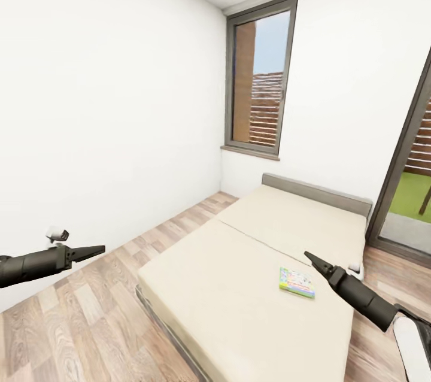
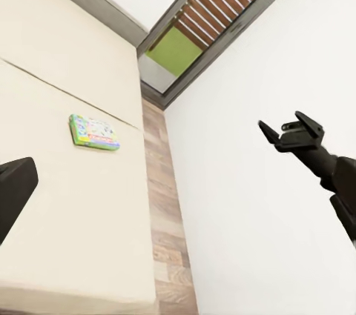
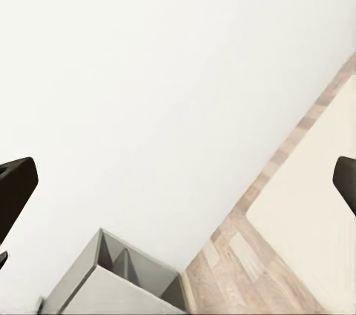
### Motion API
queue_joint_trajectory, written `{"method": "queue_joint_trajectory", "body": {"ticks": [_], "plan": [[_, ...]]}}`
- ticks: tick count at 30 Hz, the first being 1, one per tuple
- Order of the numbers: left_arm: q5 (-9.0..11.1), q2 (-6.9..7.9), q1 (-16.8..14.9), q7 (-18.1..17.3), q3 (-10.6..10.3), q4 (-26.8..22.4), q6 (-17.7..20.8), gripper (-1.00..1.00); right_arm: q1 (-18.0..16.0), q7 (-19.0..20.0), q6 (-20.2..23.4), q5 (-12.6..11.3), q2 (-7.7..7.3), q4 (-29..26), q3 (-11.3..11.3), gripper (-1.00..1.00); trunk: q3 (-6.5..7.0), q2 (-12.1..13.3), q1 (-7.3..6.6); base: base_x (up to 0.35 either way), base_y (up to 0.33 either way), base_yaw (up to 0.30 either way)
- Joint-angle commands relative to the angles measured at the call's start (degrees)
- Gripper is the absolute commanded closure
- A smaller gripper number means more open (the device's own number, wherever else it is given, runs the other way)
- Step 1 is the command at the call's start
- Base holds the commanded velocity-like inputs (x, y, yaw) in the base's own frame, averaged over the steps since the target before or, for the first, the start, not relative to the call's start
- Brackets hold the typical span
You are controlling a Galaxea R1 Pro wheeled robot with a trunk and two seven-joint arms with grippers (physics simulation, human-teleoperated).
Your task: Put all the toys in the child's room - the three board games (two on the bed and one on the table), the two jigsaw puzzles on the table, and the tennis ball on the table - inside the toy box on the table in the child's room.
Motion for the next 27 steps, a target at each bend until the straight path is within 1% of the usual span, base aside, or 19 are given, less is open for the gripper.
{"method": "queue_joint_trajectory", "body": {"ticks": [1,2,4,5,8,10,18,27], "plan": [[-0.1,-0.02,0.0,-0.3,0.0,0.0,0.6,-1.0,0.0,-0.6,0.3,-0.1,0.0,-0.2,0.3,-1.0,-0.03,0.0,0.02,0.0,0.0,0.292],[-0.1,-0.03,0.0,-0.3,0.0,0.0,0.6,-1.0,-0.1,-1.8,0.4,-0.1,0.0,-0.8,1.1,-1.0,-0.03,0.0,0.02,0.0,-0.005,0.292],[-0.1,-0.04,0.0,-0.3,0.0,0.0,0.6,-1.0,-0.1,-2.8,0.5,-0.1,0.01,-1.2,2.1,-1.0,-0.03,0.0,0.02,0.0,-0.02,0.292],[-0.1,-0.05,0.0,-0.3,0.0,0.0,0.6,-1.0,-0.1,-3.6,0.5,-0.1,0.01,-1.6,3.2,-1.0,-0.03,0.0,0.02,0.0,-0.052,0.292],[-0.1,-0.05,0.0,-0.3,0.0,0.0,0.6,-1.0,-0.1,-4.5,0.4,-0.1,0.01,-2.0,4.8,-1.0,-0.03,0.0,0.02,0.0,-0.086,0.292],[-0.1,-0.05,0.0,-0.3,0.0,0.0,0.6,-1.0,-0.1,-4.9,0.4,-0.1,0.01,-2.2,5.5,-1.0,-0.03,0.0,0.02,0.0,-0.152,0.292],[0.0,-0.06,0.0,-0.3,0.0,0.0,0.6,-1.0,-0.1,-5.0,0.4,-0.1,0.01,-2.3,6.1,-1.0,-0.03,0.0,0.02,-0.034,-0.208,0.292],[0.0,-0.06,0.0,-0.3,0.0,0.0,0.6,-1.0,-0.1,-5.0,0.4,-0.1,0.01,-2.4,6.2,-1.0,-0.03,0.0,0.02,-0.008,-0.046,0.292]]}}
